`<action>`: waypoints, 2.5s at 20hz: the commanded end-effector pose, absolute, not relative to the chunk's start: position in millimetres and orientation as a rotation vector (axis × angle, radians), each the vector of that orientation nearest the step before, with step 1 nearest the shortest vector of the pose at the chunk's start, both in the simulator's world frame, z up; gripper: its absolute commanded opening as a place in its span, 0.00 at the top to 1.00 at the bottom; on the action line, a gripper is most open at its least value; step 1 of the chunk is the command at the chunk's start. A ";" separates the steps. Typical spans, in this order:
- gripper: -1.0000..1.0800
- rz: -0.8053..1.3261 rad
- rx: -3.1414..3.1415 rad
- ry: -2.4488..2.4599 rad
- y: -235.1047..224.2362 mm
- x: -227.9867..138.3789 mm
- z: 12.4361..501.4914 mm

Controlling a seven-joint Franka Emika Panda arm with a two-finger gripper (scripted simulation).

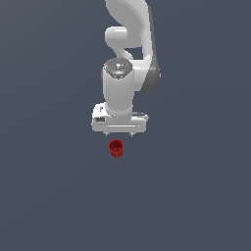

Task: Pick up the object and move it to a goal position.

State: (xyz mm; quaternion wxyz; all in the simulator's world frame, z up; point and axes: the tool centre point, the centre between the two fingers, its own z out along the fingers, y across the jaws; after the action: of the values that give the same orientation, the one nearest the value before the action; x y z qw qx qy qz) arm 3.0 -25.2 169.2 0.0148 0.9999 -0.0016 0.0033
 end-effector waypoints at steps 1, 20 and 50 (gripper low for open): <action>0.04 0.010 3.112 -0.005 -25.3 3.0 169.2; 0.04 0.075 3.119 0.093 -19.3 17.0 189.3; 0.04 0.003 2.997 0.933 -44.6 2.1 102.2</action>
State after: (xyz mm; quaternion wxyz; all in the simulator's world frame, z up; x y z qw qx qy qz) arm 2.6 -44.1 104.7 0.0020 0.9575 0.2883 0.0011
